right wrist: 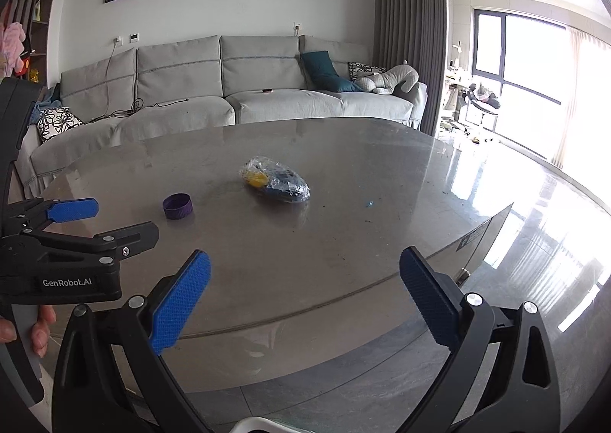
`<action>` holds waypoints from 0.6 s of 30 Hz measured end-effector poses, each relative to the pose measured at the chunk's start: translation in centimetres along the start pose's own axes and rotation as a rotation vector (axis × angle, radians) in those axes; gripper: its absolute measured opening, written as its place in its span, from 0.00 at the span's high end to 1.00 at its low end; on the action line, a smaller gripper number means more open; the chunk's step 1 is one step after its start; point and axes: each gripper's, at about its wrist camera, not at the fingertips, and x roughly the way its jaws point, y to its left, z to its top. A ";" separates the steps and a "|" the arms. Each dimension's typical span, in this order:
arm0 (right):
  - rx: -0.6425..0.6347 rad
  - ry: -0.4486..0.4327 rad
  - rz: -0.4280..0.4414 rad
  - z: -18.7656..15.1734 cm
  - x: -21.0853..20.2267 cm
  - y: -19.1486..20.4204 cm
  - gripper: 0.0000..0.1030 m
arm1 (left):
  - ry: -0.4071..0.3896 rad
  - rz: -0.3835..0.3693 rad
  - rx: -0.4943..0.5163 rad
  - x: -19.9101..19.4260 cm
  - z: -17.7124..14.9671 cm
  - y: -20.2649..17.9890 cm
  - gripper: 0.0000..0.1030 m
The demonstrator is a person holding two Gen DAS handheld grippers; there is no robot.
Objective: Collect trash
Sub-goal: 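Move both open grippers back over the table, then grasp the purple bowl with the left gripper while the right gripper grasps the clear glove bag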
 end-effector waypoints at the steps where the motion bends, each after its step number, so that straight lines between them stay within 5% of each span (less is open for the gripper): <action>1: -0.005 0.002 0.003 0.6 1.1 0.1 0.04 | 0.007 0.006 -0.003 0.9 0.5 0.3 0.05; 18: 0.048 0.071 0.062 5.1 14.4 1.0 0.04 | 0.127 0.047 -0.048 12.0 5.6 4.5 0.05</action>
